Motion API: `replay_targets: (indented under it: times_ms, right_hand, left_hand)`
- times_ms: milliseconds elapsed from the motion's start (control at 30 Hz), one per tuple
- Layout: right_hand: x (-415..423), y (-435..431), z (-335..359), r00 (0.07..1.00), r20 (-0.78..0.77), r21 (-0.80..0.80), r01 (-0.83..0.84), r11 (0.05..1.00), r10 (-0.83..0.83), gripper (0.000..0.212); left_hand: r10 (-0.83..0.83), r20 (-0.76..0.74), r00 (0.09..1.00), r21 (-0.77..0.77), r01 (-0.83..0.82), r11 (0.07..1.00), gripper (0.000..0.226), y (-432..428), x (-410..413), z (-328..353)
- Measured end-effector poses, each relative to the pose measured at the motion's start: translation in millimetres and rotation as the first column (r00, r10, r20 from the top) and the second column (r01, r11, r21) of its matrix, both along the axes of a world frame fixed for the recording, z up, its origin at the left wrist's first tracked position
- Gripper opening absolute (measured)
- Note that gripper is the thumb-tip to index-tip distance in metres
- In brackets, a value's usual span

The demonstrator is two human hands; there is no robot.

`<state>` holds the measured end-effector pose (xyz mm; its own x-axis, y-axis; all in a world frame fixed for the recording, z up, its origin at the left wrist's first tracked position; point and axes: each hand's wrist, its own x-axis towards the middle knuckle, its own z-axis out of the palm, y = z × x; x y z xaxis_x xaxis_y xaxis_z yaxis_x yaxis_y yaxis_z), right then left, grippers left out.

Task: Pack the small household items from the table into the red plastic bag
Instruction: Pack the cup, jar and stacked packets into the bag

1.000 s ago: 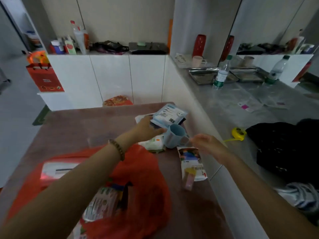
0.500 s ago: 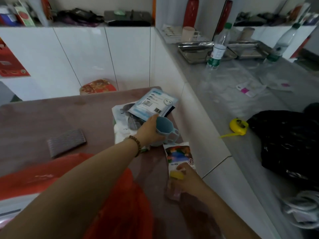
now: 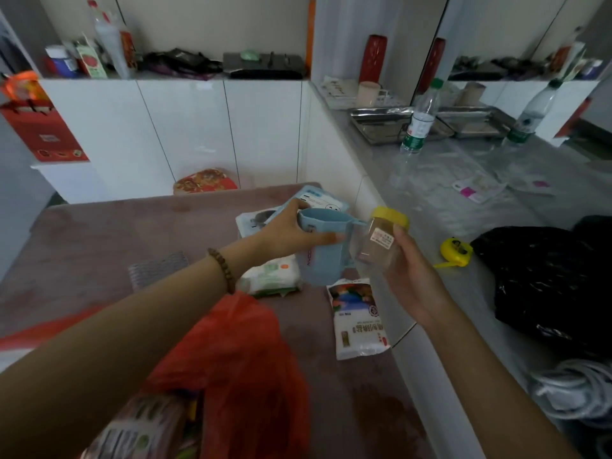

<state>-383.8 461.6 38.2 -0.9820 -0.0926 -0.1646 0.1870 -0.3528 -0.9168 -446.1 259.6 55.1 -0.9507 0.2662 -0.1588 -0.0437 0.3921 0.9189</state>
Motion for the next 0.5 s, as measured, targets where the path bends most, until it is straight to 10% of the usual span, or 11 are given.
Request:
replay_targets:
  times_ms: [400,500]
  right_hand:
    - [125.2,-110.9,85.3,0.977,-0.103,-0.148,-0.203,0.968,0.189,0.057]
    - [152.1,-138.9,88.2,0.973,-0.128,-0.148,-0.211,0.966,0.192,0.059]
  left_hand:
    - [-0.005,-0.095,0.995,0.104,0.015,0.994,0.016,-108.5,181.1,75.4]
    - [0.069,-0.113,0.991,-0.017,-0.072,0.997,0.054,-146.6,216.1,66.6]
